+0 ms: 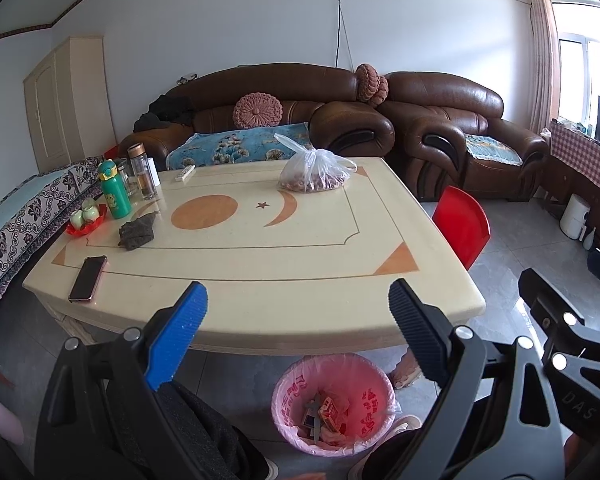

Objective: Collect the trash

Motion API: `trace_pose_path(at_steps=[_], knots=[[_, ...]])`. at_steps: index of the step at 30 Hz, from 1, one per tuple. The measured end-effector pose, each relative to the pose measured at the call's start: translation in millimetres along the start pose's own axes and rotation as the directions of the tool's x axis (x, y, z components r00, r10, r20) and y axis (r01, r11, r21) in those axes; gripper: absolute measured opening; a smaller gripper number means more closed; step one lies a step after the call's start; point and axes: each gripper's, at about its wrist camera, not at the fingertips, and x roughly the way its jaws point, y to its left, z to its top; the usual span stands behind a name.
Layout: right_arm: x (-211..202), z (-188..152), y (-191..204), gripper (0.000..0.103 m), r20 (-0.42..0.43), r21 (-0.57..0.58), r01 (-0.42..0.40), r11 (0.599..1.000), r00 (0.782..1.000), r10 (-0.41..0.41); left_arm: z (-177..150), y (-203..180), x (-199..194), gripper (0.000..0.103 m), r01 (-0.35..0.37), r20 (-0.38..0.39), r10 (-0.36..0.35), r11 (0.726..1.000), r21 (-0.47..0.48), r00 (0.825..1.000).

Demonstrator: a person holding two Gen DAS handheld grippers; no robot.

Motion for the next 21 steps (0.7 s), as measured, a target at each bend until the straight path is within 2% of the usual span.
trace_pose_path(at_steps=[16,21], knots=[[3.4,-1.7,0.9,0.096,0.000,0.008,-0.001,1.000,1.000,0.001,-4.2,5.0,3.5,0.090,0.008,-0.016,-0.008,1.000,-0.001,1.000],[3.0,-3.1,-0.1,0.096,-0.002,0.009,-0.003,1.000,1.000,0.003,-3.2,4.1,1.8,0.090,0.003,-0.001,-0.003,1.000,0.008,1.000]])
